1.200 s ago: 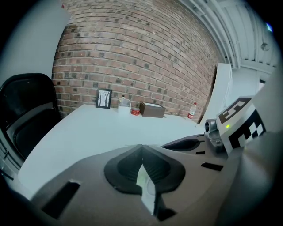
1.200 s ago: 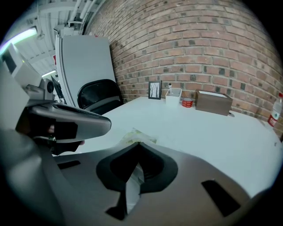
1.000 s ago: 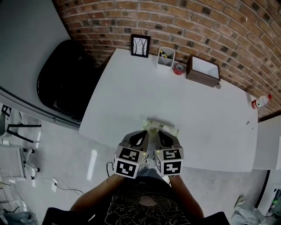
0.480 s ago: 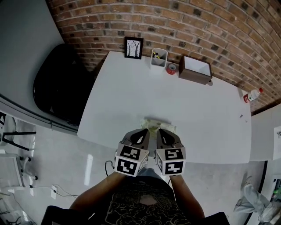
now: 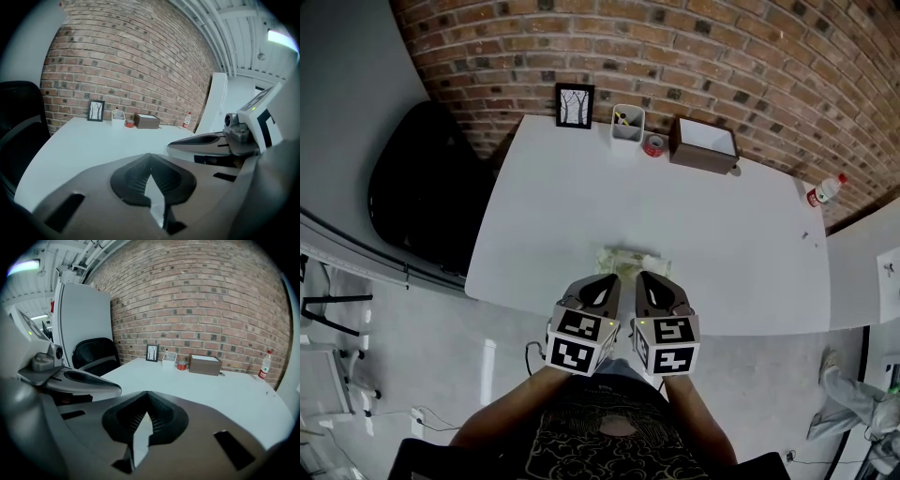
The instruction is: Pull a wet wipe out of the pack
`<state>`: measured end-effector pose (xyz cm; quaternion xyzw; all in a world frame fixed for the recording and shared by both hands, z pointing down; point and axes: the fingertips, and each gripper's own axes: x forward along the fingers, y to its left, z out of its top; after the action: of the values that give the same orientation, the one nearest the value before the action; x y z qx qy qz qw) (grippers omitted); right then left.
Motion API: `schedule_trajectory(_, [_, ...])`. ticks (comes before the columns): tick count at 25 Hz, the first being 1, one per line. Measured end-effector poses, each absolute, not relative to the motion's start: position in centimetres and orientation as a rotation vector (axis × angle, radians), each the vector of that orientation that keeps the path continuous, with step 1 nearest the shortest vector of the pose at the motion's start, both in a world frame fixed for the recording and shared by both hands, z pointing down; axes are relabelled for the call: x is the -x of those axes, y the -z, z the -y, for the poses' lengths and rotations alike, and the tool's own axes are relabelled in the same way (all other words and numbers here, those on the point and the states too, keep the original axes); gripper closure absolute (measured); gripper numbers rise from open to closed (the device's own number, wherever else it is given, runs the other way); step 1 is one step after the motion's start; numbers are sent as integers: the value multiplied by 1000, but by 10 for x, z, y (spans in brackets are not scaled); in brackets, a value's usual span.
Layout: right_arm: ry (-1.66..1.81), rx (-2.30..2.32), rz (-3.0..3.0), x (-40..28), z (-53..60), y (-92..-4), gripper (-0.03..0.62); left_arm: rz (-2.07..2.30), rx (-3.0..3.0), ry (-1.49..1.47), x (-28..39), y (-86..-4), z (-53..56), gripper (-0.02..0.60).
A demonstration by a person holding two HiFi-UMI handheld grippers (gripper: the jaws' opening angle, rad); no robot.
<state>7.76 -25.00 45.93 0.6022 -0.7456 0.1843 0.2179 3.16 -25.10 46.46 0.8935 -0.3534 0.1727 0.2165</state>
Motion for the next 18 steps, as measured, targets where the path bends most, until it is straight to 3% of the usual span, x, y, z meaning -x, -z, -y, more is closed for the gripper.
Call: schedule_trajectory(18, [-458, -1798, 2067, -70, 209, -428, 579, 939, -2534, -463, -20, -448, 211, 570])
